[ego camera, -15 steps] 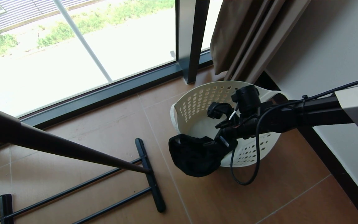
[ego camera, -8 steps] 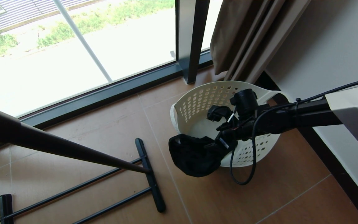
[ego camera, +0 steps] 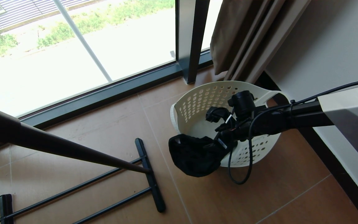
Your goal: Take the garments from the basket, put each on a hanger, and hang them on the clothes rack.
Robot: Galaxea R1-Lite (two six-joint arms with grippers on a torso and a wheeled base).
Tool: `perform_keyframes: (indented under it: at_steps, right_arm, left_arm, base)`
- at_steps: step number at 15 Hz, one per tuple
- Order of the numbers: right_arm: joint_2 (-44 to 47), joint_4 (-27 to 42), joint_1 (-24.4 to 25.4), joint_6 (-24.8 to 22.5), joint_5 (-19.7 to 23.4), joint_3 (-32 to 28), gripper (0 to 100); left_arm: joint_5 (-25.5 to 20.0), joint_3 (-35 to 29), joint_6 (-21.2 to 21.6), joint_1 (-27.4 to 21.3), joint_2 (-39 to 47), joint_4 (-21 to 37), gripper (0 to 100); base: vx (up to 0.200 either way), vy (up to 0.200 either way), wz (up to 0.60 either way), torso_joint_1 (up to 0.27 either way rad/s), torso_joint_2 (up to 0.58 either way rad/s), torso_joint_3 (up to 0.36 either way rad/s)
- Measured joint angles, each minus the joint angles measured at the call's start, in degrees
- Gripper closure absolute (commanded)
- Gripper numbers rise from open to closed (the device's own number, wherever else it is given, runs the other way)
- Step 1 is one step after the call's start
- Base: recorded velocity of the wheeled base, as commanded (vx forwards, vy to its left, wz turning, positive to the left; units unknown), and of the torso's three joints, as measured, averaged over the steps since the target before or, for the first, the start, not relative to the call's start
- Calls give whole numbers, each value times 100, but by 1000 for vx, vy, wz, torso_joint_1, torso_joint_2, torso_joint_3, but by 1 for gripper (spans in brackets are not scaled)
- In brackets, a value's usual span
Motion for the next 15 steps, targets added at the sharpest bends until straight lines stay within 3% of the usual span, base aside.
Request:
perform_keyframes:
  at_steps: [15]
  right_arm:
    - [572, 252, 197, 0, -7, -866, 0]
  left_arm:
    - [2, 1, 0, 0, 0, 1, 0]
  base:
    - [0, 0, 0, 0, 0, 0]
